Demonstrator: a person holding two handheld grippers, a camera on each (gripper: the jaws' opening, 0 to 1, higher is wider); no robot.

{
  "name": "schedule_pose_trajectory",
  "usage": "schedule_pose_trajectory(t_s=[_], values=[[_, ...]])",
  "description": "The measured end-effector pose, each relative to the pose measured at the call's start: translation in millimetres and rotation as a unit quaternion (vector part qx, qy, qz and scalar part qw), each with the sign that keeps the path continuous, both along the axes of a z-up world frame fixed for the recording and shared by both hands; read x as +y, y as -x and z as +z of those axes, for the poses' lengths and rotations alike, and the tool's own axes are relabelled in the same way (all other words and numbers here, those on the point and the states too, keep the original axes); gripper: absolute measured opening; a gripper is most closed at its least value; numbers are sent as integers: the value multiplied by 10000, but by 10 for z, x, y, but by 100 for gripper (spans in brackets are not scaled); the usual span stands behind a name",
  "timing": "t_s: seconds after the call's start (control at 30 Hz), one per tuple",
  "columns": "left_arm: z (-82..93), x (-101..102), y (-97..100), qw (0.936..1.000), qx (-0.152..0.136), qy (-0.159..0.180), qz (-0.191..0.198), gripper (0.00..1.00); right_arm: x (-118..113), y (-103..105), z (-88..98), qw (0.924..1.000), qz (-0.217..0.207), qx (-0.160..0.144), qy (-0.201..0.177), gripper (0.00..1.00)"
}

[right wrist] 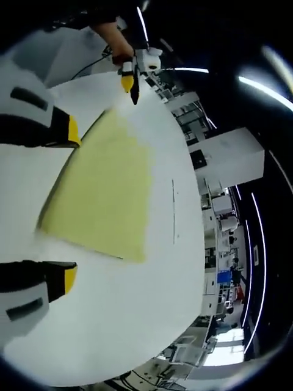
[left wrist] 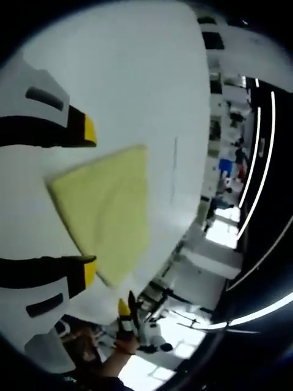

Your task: Fold the garment on the visible template until the final outline fits inside the template.

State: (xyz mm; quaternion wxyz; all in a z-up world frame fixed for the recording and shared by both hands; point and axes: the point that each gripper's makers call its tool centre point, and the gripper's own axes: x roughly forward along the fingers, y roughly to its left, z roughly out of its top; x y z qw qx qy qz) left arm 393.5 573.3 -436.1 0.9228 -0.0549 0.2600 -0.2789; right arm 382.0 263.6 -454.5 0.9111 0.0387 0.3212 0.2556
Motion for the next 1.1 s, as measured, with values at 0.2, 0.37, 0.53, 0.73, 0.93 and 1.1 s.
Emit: schedule_pose_trajectory(t_s=[0.2, 0.37, 0.53, 0.73, 0.93, 1.1], values=[[173, -34, 45, 9998, -168, -43, -18, 78, 142, 43, 221, 9997, 131, -226, -14, 86], [180, -52, 145, 9993, -120, -301, -202, 88, 227, 120, 327, 9992, 191, -344, 92, 94], [141, -22, 218, 9984, -144, -546, -69, 95, 229, 212, 323, 9990, 57, -391, 208, 99], [230, -28, 279, 9994, -187, -283, 97, 99, 259, 294, 352, 9987, 124, -445, 200, 100], [262, 3, 323, 9982, -240, -547, 56, 99, 242, 329, 331, 9981, 110, -482, 381, 100], [283, 21, 356, 9993, -143, -308, 141, 99, 228, 352, 319, 9982, 76, -463, 362, 100]])
